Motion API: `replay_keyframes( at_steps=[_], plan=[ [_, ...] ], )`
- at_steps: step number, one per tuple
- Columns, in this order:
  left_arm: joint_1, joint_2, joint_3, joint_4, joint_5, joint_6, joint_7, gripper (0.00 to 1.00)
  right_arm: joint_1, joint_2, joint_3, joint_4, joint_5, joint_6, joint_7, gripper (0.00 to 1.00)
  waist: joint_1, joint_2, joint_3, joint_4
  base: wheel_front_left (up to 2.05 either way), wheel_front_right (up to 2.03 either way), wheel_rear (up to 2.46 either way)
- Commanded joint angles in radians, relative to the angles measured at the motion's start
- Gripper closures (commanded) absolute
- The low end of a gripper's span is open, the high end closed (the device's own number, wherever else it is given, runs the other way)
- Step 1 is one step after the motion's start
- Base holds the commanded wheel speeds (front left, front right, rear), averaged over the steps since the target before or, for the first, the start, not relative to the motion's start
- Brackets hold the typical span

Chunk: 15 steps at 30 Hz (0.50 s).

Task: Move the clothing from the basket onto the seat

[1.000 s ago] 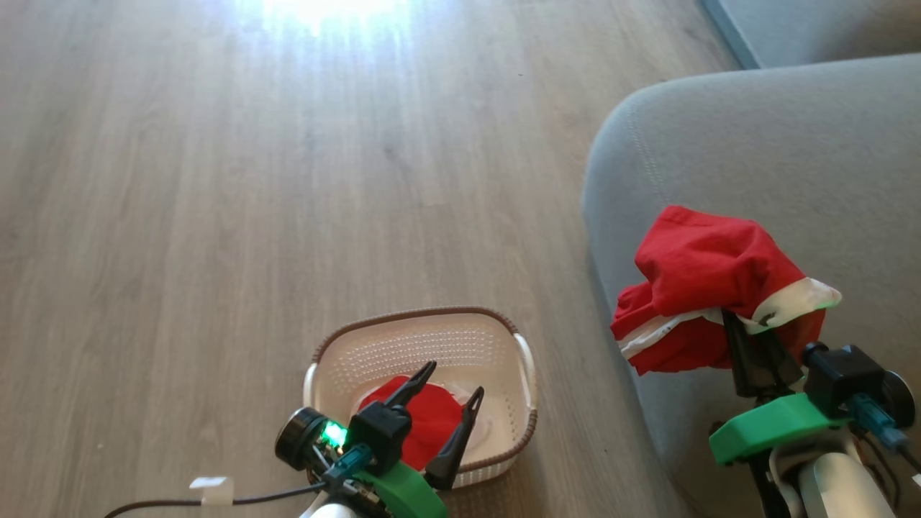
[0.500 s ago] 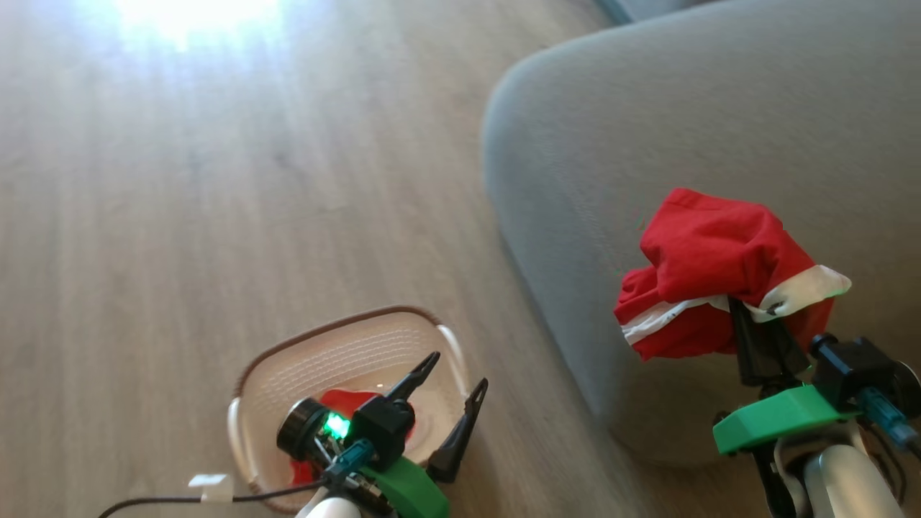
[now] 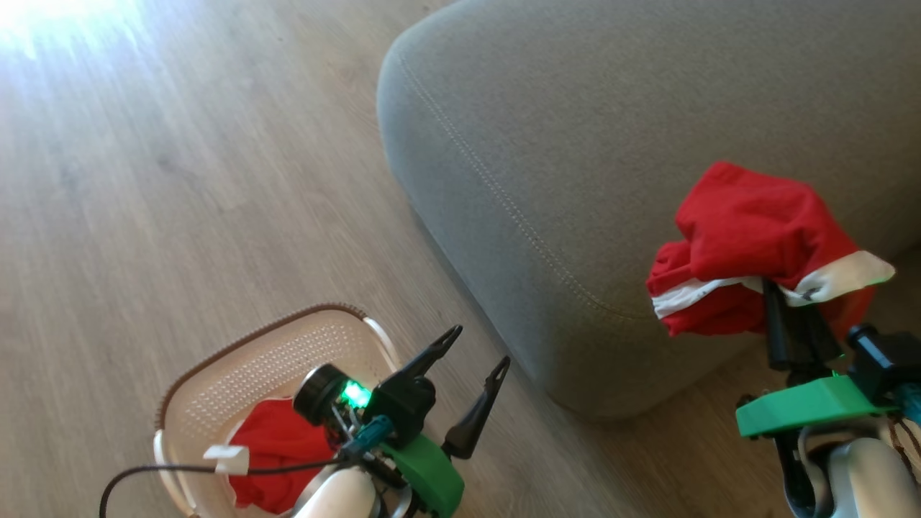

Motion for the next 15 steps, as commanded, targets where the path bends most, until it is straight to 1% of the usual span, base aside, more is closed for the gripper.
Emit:
replay_keyframes(
  at_steps=[1,6,15],
  plan=[
    [-0.048,-0.001,0.020,-0.025,0.002,-0.004,-0.010,0.00,-0.034,0.006,0.007,-0.046,-0.011,0.000,-0.009,1.00,-0.0001,0.0000,0.018,-0.015,0.00,0.00,0.00],
    [-0.072,-0.001,-0.016,-0.009,-0.005,-0.019,-0.010,0.00,-0.009,0.025,-0.044,-0.076,-0.018,0.000,-0.009,1.00,-0.0001,0.0000,0.030,-0.024,0.00,0.00,0.00],
    [-0.093,-0.001,-0.033,-0.004,-0.013,-0.024,-0.010,0.00,0.008,0.039,-0.063,-0.100,-0.028,0.000,-0.009,1.00,-0.0001,0.0000,0.042,-0.026,0.00,0.00,0.00]
  ],
)
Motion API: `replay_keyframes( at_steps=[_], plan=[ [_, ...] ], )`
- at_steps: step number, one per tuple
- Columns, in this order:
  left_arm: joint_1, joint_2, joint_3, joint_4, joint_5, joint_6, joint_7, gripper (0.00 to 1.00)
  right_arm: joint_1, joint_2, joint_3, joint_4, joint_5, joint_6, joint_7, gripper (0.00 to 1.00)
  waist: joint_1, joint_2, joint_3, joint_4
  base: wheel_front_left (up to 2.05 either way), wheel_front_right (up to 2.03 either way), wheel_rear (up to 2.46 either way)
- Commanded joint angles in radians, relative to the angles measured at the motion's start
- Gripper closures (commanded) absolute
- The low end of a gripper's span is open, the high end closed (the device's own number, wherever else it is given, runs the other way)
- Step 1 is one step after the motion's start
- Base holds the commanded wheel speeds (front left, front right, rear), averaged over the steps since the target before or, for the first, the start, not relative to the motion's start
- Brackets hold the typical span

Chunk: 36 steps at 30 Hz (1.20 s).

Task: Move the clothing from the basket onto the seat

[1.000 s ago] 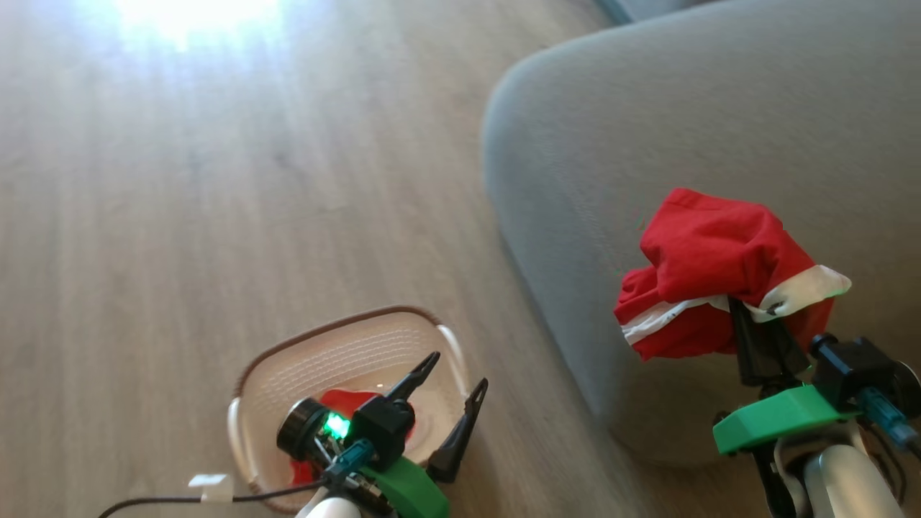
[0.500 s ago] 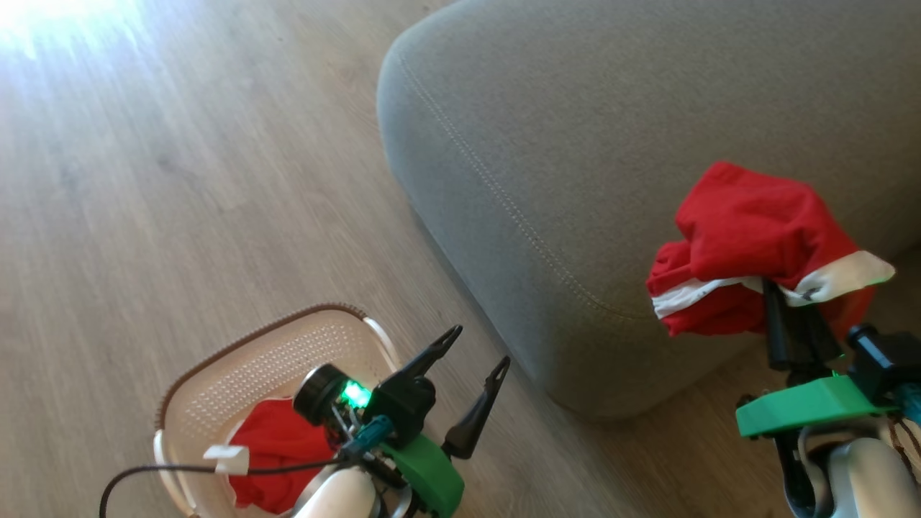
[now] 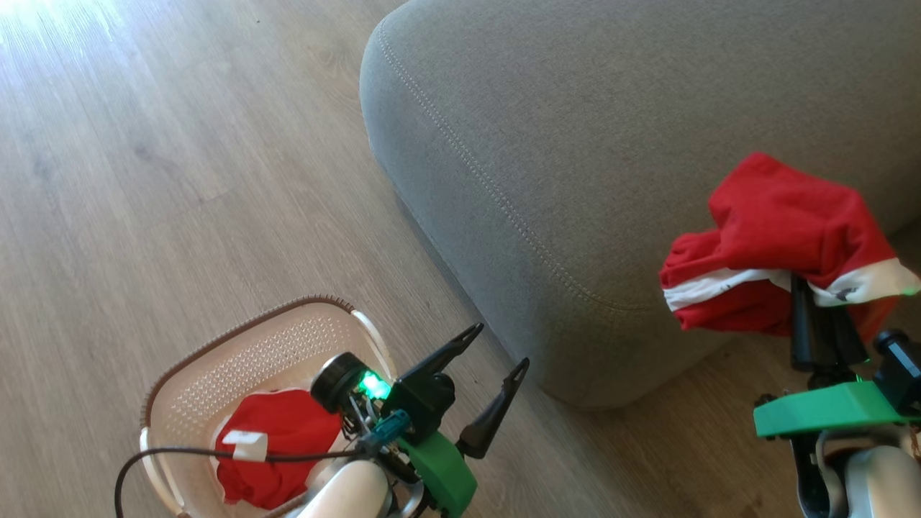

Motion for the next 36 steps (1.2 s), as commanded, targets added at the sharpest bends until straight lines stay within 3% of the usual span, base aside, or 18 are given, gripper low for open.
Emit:
replay_keyframes(
  at_steps=[1,13,17,25,36],
  plan=[
    [-0.033,-0.001,0.023,-0.031,-0.012,-0.001,-0.010,0.00,-0.016,-0.004,0.016,-0.039,-0.010,0.000,-0.009,1.00,-0.0001,0.0000,0.000,0.001,0.00,0.00,0.00],
    [0.002,-0.001,0.018,-0.021,0.026,0.008,-0.010,0.00,-0.090,-0.036,-0.024,0.019,-0.025,0.000,-0.009,1.00,-0.0001,0.0000,0.023,-0.012,0.00,0.00,0.00],
    [0.003,0.007,0.024,-0.022,0.061,0.007,-0.010,0.00,-0.165,-0.063,-0.044,0.036,-0.005,0.000,-0.009,1.00,-0.0001,0.0000,0.079,-0.023,0.00,0.00,0.00],
    [-0.038,0.078,0.019,-0.031,0.111,-0.004,-0.010,0.00,-0.389,-0.108,-0.036,0.091,0.030,0.000,-0.009,1.00,-0.0001,0.0000,0.237,-0.044,0.00,0.00,0.00],
    [-0.095,0.163,-0.013,-0.042,0.142,-0.015,-0.010,0.00,-0.693,-0.204,-0.044,0.266,0.067,0.000,-0.009,1.00,-0.0001,0.0000,0.418,0.001,0.00,0.00,0.00]
  ],
)
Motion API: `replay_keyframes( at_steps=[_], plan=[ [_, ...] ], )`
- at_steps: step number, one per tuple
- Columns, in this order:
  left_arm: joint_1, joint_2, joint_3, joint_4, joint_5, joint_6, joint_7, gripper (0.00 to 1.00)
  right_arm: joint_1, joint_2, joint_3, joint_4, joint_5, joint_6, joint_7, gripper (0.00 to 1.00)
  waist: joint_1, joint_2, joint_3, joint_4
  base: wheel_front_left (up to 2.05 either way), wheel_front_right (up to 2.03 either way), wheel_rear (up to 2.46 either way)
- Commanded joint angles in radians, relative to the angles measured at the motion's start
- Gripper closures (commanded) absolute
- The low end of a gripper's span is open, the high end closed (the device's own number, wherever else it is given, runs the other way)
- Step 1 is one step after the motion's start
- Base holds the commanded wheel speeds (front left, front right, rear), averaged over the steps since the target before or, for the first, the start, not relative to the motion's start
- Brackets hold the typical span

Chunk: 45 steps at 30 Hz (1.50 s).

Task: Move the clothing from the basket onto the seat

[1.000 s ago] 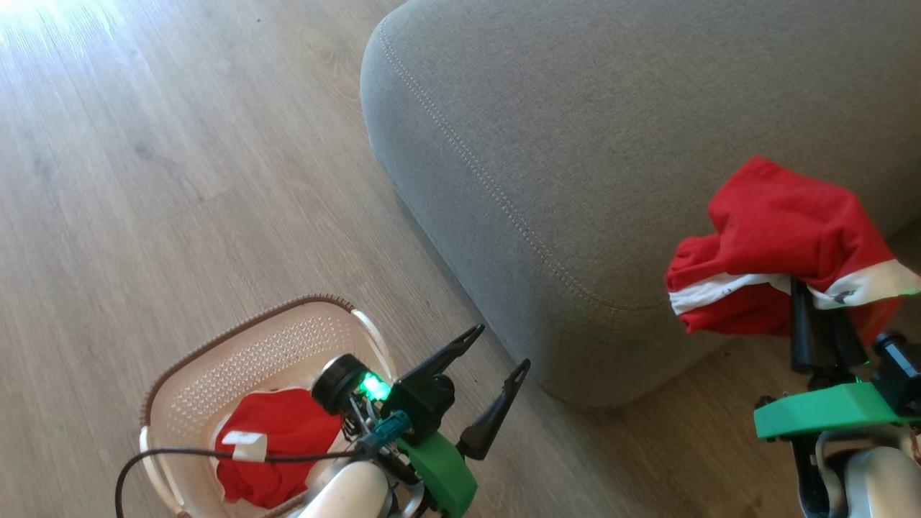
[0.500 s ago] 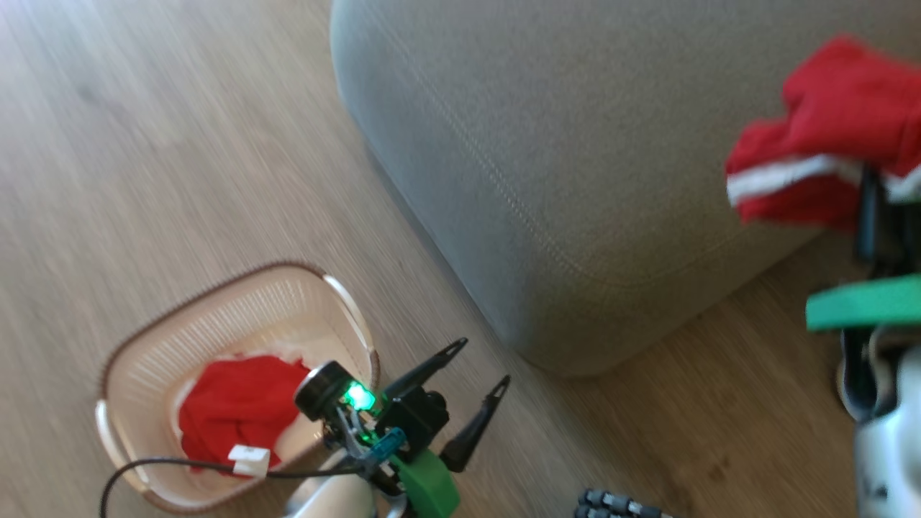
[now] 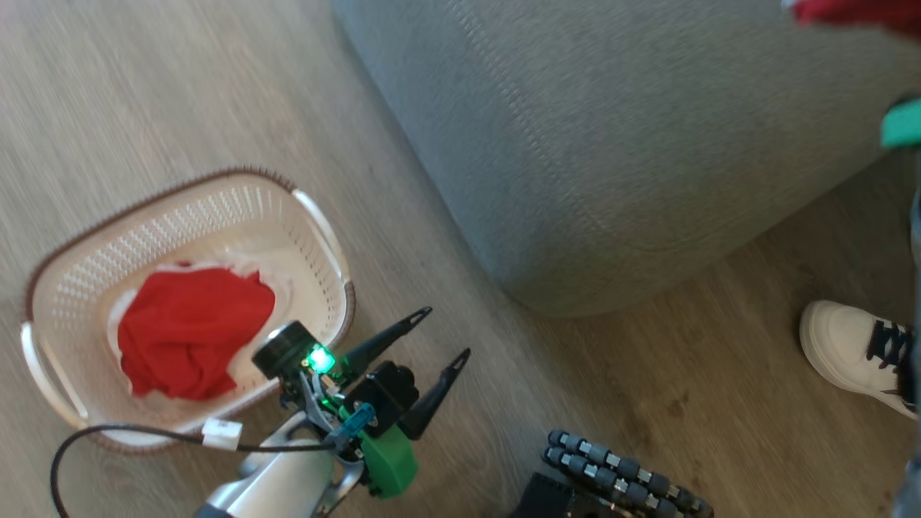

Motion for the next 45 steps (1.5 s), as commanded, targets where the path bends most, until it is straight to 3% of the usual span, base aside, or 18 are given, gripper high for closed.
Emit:
replay_keyframes(
  at_steps=[1,8,19,25,30,42,43,44,45],
  plan=[
    [-0.026,0.009,0.015,-0.036,0.013,-0.003,-0.010,0.00,-0.059,-0.045,0.000,-0.001,0.017,0.000,-0.006,1.00,-0.0002,0.0000,0.052,0.029,0.00,0.00,0.00],
    [-0.054,0.023,0.004,-0.051,0.014,0.003,-0.010,0.00,-0.239,-0.122,-0.015,0.170,0.060,0.000,-0.006,1.00,-0.0002,0.0000,0.116,0.095,0.00,0.00,0.00],
    [-0.077,0.022,-0.019,-0.073,0.007,0.014,-0.010,0.00,-0.417,-0.180,-0.099,0.506,0.152,0.000,-0.006,1.00,-0.0002,0.0000,0.178,0.189,0.00,0.00,0.00],
    [-0.080,0.025,-0.026,-0.078,0.006,0.022,-0.010,0.00,-0.480,-0.197,-0.061,0.683,0.166,0.000,-0.003,1.00,-0.0002,0.0000,0.195,0.215,0.00,0.00,0.00],
    [-0.089,0.033,-0.032,-0.084,0.005,0.025,-0.010,0.00,-0.542,-0.205,0.000,0.836,0.177,0.000,0.071,1.00,-0.0002,0.0000,0.213,0.232,0.00,0.00,0.00],
    [-0.103,0.047,-0.044,-0.089,0.000,0.037,-0.010,0.00,-0.590,-0.201,0.053,0.951,0.218,0.000,0.142,1.00,-0.0002,0.0000,0.234,0.244,0.00,0.00,0.00],
    [-0.104,0.047,-0.045,-0.088,-0.001,0.037,-0.010,0.00,-0.591,-0.200,0.052,0.952,0.224,0.000,0.133,0.85,-0.0002,0.0000,0.233,0.243,0.00,0.00,0.00],
    [-0.105,0.047,-0.047,-0.087,-0.002,0.038,-0.010,0.00,-0.591,-0.200,0.055,0.954,0.223,0.000,0.123,0.51,-0.0002,0.0000,0.231,0.242,0.00,0.00,0.00],
    [-0.106,0.046,-0.048,-0.086,-0.003,0.038,-0.010,0.00,-0.592,-0.201,0.060,0.955,0.221,0.000,0.114,0.00,-0.0002,0.0000,0.228,0.241,0.00,0.00,0.00]
  ],
)
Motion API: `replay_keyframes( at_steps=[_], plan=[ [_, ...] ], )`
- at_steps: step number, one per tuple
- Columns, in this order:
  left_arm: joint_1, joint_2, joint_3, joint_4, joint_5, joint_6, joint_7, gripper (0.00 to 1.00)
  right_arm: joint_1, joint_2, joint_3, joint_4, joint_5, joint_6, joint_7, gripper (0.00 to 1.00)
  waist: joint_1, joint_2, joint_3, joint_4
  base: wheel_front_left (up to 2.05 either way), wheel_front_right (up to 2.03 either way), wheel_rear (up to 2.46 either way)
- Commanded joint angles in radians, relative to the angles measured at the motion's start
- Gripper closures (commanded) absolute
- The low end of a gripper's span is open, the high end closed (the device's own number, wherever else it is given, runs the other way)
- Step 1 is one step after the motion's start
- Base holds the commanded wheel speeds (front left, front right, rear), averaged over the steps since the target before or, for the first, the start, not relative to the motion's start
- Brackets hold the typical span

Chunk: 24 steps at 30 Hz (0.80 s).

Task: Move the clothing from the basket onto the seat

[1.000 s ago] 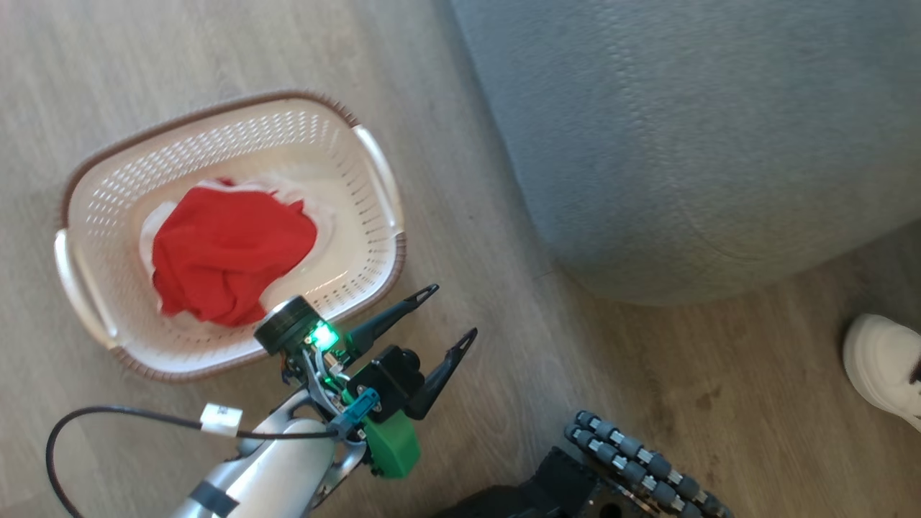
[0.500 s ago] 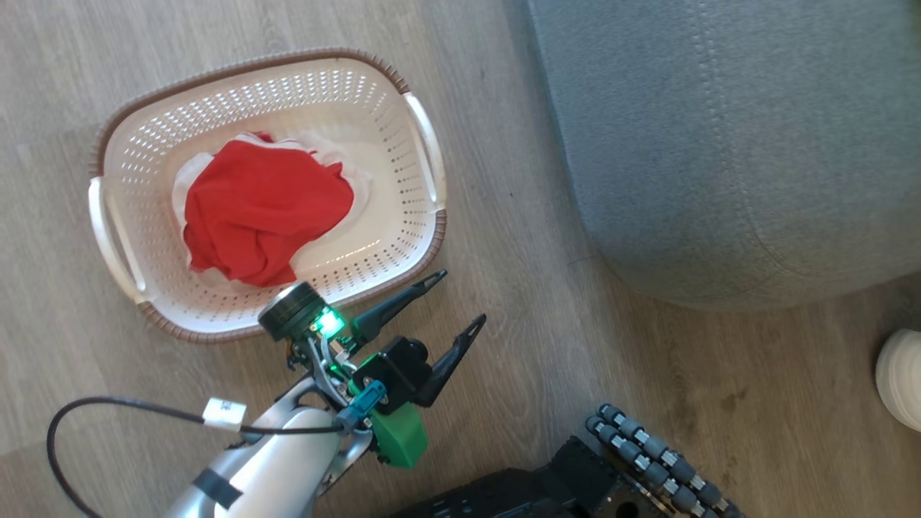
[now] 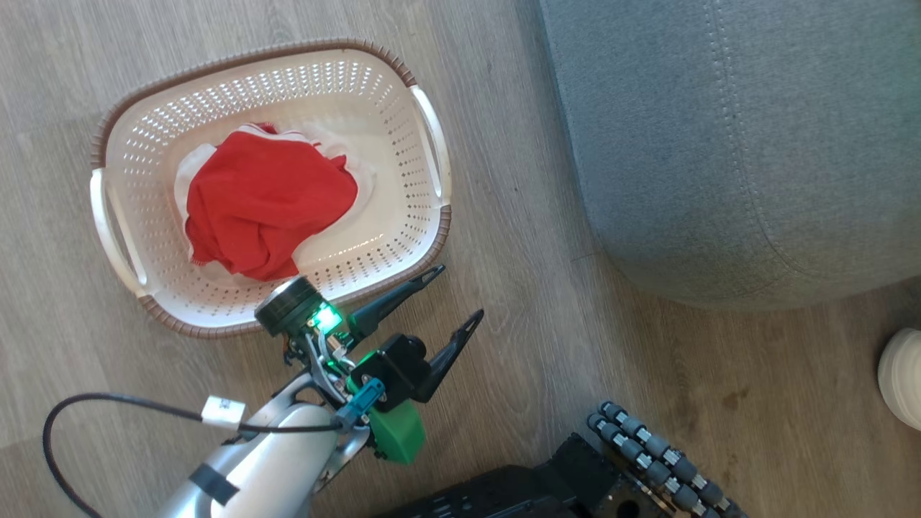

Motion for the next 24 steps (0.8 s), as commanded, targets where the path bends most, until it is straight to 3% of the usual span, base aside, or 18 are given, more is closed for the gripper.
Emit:
replay_keyframes(
  at_steps=[1,12,24],
  plan=[
    [-0.008,0.005,0.013,-0.028,-0.008,0.003,-0.010,0.00,-0.007,-0.016,0.009,-0.017,0.000,0.000,-0.015,0.00,-0.0001,0.0000,-0.007,-0.003,0.00,0.00,0.00],
    [-0.004,-0.031,-0.007,-0.017,-0.032,0.006,-0.010,0.00,0.023,-0.035,0.065,-0.004,-0.004,0.000,0.007,0.00,-0.0001,0.0000,-0.124,-0.006,0.00,0.00,0.00],
    [0.052,-0.118,0.000,0.001,-0.084,0.013,-0.010,0.00,0.089,-0.065,0.168,-0.020,-0.008,0.000,0.008,0.00,-0.0001,0.0000,-0.369,0.030,0.00,0.00,0.00]
  ],
)
